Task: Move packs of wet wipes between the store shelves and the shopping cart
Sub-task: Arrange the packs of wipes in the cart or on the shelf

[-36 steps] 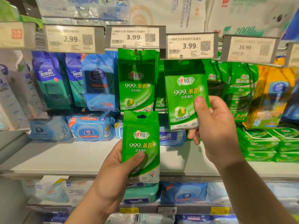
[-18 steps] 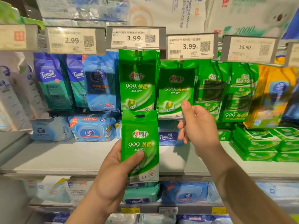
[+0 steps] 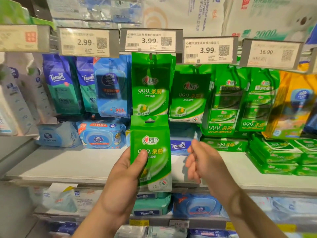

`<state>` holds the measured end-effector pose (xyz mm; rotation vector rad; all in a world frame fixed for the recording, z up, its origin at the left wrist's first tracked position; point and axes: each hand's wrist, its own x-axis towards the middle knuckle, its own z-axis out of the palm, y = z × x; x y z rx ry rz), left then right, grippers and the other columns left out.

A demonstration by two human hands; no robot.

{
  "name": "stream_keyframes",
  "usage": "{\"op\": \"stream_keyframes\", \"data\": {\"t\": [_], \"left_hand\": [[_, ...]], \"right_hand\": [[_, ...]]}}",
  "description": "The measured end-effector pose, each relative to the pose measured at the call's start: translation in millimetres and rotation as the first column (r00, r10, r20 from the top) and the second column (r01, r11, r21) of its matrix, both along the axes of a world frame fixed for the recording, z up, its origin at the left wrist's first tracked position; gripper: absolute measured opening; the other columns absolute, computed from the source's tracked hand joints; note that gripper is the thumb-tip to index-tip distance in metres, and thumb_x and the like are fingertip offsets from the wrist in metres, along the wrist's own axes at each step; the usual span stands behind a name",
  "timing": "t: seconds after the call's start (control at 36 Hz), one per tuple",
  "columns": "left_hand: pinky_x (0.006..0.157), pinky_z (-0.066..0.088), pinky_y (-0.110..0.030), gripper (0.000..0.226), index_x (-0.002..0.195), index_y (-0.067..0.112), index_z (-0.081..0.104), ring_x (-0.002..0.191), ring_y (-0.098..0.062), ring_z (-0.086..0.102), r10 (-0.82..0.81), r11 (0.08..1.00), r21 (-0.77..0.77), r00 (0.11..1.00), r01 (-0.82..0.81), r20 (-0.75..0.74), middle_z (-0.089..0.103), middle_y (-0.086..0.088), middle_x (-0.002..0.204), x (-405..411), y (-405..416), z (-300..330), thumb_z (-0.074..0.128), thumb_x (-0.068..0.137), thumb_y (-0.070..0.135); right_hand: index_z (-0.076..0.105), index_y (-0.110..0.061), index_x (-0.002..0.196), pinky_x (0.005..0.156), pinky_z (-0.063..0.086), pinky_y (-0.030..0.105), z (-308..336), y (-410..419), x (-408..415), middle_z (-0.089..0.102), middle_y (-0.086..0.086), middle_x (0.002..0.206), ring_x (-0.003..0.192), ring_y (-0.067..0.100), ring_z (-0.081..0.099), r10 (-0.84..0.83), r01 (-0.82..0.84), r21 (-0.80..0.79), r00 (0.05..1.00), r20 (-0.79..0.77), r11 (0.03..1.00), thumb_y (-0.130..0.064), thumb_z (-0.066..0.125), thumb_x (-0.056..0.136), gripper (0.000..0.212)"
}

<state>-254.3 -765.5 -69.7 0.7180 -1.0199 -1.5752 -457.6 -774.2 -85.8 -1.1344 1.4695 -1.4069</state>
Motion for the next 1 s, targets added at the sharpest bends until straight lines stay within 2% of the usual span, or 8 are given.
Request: {"op": "stream_keyframes", "data": {"t": [0.19, 0.33, 0.47, 0.64, 0.75, 0.81, 0.89, 1.0], "left_hand": [[0.097, 0.052, -0.043, 0.040, 0.125, 0.011, 0.065, 0.108, -0.031, 0.073, -0.013, 0.999, -0.039, 0.999, 0.015, 0.047, 0.076, -0.013, 0.116, -13.8, 1.7, 2.8, 0.056, 0.089, 0.027], [0.074, 0.059, -0.031, 0.037, 0.117, 0.012, 0.067, 0.093, -0.026, 0.074, -0.033, 0.995, -0.088, 0.995, 0.041, 0.090, 0.076, -0.015, 0.109, -25.0, 1.7, 4.1, 0.057, 0.088, 0.032], [0.075, 0.059, -0.031, 0.038, 0.120, 0.010, 0.064, 0.095, -0.028, 0.073, -0.085, 0.990, -0.102, 0.992, 0.095, 0.094, 0.076, -0.016, 0.111, -32.3, 1.5, 3.2, 0.057, 0.089, 0.030], [0.079, 0.058, -0.025, 0.036, 0.126, 0.007, 0.060, 0.100, -0.022, 0.074, -0.182, 0.977, -0.084, 0.973, 0.195, 0.141, 0.076, -0.013, 0.114, -33.3, -1.2, 4.2, 0.061, 0.093, 0.021], [0.062, 0.051, -0.025, 0.028, 0.104, 0.017, 0.072, 0.066, -0.015, 0.060, -0.162, 0.967, -0.140, 0.937, 0.213, 0.310, 0.075, -0.006, 0.083, -32.5, -5.6, 3.6, 0.066, 0.082, 0.032], [0.060, 0.047, -0.024, 0.021, 0.092, 0.022, 0.075, 0.060, -0.016, 0.053, -0.131, 0.953, -0.204, 0.914, 0.223, 0.384, 0.069, -0.006, 0.071, -31.4, -8.2, 7.4, 0.065, 0.082, 0.038], [0.058, 0.044, -0.023, 0.031, 0.087, 0.027, 0.073, 0.060, -0.016, 0.050, -0.085, 0.926, -0.294, 0.890, 0.236, 0.448, 0.070, -0.002, 0.071, -29.6, -12.4, 18.5, 0.065, 0.077, 0.055], [0.054, 0.039, -0.026, 0.037, 0.080, 0.025, 0.068, 0.058, -0.016, 0.047, 0.013, 0.872, -0.432, 0.873, 0.228, 0.488, 0.066, -0.012, 0.070, -28.5, -17.2, 35.7, 0.062, 0.078, 0.062]], "right_hand": [[0.061, -0.017, 0.105, 0.043, 0.032, 0.026, -5.2, 36.1, 11.7, 0.072, 0.013, 0.082, 0.051, 0.030, 0.061, 0.269, -0.252, 0.115, 0.947, -0.175, 0.961, -0.033, 0.027, 0.110, 0.038], [0.057, -0.020, 0.112, 0.047, 0.038, 0.019, -6.2, 47.2, 12.4, 0.074, 0.014, 0.085, 0.053, 0.029, 0.061, 0.418, -0.416, 0.049, 0.889, -0.190, 0.908, -0.049, 0.036, 0.106, 0.036], [0.060, -0.023, 0.109, 0.054, 0.046, 0.027, -5.0, 51.8, 6.2, 0.071, 0.007, 0.072, 0.049, 0.020, 0.058, 0.364, -0.374, 0.023, 0.884, -0.293, 0.927, -0.033, 0.046, 0.106, 0.017], [0.061, -0.038, 0.083, 0.049, 0.039, 0.019, 1.0, 54.7, 1.6, 0.060, 0.005, 0.059, 0.043, 0.009, 0.049, 0.238, -0.276, -0.132, 0.939, -0.247, 0.952, -0.049, 0.046, 0.092, 0.021], [0.047, 0.002, 0.092, 0.052, 0.036, 0.028, 6.6, 51.1, -4.4, 0.045, 0.008, 0.059, 0.051, 0.012, 0.041, 0.148, -0.192, -0.228, 0.969, -0.198, 0.955, -0.060, 0.052, 0.088, 0.062], [0.043, 0.007, 0.095, 0.056, 0.034, 0.032, 11.6, 49.0, -5.7, 0.037, 0.019, 0.068, 0.059, 0.017, 0.034, 0.130, -0.165, -0.300, 0.982, -0.134, 0.939, -0.057, 0.050, 0.084, 0.065], [0.051, 0.008, 0.098, 0.056, 0.039, 0.017, 22.4, 45.5, -4.7, 0.050, 0.009, 0.068, 0.059, 0.004, 0.042, 0.174, -0.181, -0.359, 0.983, -0.052, 0.916, -0.042, 0.053, 0.090, 0.051], [0.052, -0.014, 0.082, 0.055, 0.042, 0.008, 38.2, 40.7, -3.2, 0.053, -0.018, 0.061, 0.055, -0.005, 0.048, 0.129, -0.144, -0.370, 0.989, -0.065, 0.918, -0.035, 0.047, 0.088, 0.023]]}}
